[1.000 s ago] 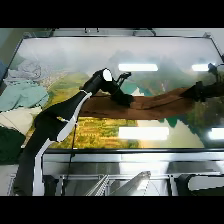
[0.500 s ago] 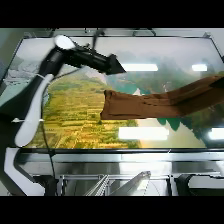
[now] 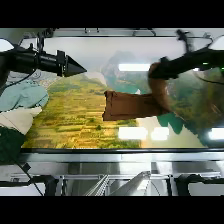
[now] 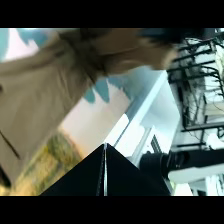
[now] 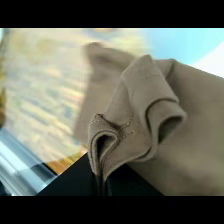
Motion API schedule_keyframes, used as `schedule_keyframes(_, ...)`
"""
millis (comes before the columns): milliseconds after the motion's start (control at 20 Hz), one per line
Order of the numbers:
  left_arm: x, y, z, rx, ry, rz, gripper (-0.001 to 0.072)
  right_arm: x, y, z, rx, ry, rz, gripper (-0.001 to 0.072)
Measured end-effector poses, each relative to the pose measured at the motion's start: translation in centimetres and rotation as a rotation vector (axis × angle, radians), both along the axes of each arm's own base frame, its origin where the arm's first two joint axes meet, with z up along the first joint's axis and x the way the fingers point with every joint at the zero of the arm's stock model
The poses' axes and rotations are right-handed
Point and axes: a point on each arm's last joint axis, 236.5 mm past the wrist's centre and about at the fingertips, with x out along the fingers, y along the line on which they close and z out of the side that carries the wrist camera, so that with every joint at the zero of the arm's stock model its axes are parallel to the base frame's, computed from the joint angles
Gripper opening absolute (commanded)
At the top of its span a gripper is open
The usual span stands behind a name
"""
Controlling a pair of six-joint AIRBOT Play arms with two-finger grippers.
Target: Fold the shirts.
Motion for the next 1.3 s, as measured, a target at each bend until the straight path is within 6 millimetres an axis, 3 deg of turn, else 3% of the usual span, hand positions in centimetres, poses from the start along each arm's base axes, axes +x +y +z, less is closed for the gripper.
schedule_keyframes(50,-0.6,0.3,-0.7,0.000,0.017,0.000,0.0021,-0.1,3.1,-1.2,0.003,0.009,0.030,0.0048)
schedule_keyframes(100,-1.0,0.6,-1.5,-0.001,0.036,0.003,0.0021,-0.2,6.0,-2.7,0.004,0.020,0.050,0.0244)
schedule_keyframes(150,-1.5,0.7,-2.3,-0.001,0.059,0.000,0.0021,-0.4,8.6,-4.1,0.009,0.029,0.069,0.0381)
schedule_keyframes(300,-2.9,0.7,-4.3,-0.024,0.125,-0.006,0.0021,-2.5,15.4,-7.1,0.057,0.048,0.164,0.0371)
schedule_keyframes(400,-3.6,0.4,-4.8,-0.059,0.155,-0.011,0.0020,-3.2,16.1,-8.3,0.042,0.053,0.202,0.0371)
schedule_keyframes(550,-4.2,0.2,-5.1,-0.091,0.177,-0.017,0.0021,-2.6,11.8,-8.6,-0.004,0.082,0.203,0.0373)
schedule_keyframes(600,-4.4,0.1,-5.0,-0.099,0.177,-0.023,0.0021,-1.8,9.1,-8.3,-0.026,0.086,0.178,0.0427)
schedule_keyframes(650,-4.5,0.1,-5.0,-0.104,0.182,-0.026,0.0021,-1.0,6.4,-8.2,-0.049,0.090,0.146,0.0587)
schedule_keyframes(700,-4.6,0.1,-5.1,-0.106,0.184,-0.028,0.0017,-0.2,3.0,-8.2,-0.079,0.103,0.096,0.0692)
schedule_keyframes(800,-4.8,0.0,-4.9,-0.116,0.189,-0.037,0.0019,1.1,-4.0,-9.1,-0.134,0.152,-0.031,0.0693)
schedule_keyframes(850,-5.0,0.0,-4.9,-0.117,0.190,-0.043,0.0114,1.1,-7.1,-9.8,-0.148,0.189,-0.091,0.0693)
schedule_keyframes(900,-5.0,0.0,-4.9,-0.118,0.191,-0.045,0.0402,0.8,-9.6,-10.6,-0.154,0.227,-0.140,0.0693)
schedule_keyframes(950,-5.1,0.0,-4.9,-0.121,0.192,-0.046,0.0602,0.2,-11.7,-11.6,-0.155,0.268,-0.182,0.0693)
schedule_keyframes(1000,-5.1,0.0,-4.9,-0.122,0.194,-0.048,0.0572,-0.5,-13.3,-12.7,-0.158,0.303,-0.213,0.0692)
schedule_keyframes(1100,-5.1,0.0,-4.9,-0.122,0.194,-0.048,0.0349,-1.9,-15.1,-14.9,-0.155,0.365,-0.250,0.0692)
schedule_keyframes(1150,-5.1,0.0,-4.9,-0.122,0.194,-0.047,0.0298,-2.4,-15.4,-16.0,-0.151,0.389,-0.256,0.0692)
schedule_keyframes(1300,-5.1,0.0,-4.8,-0.123,0.194,-0.047,0.0284,-3.0,-13.9,-18.2,-0.085,0.437,-0.237,0.0690)
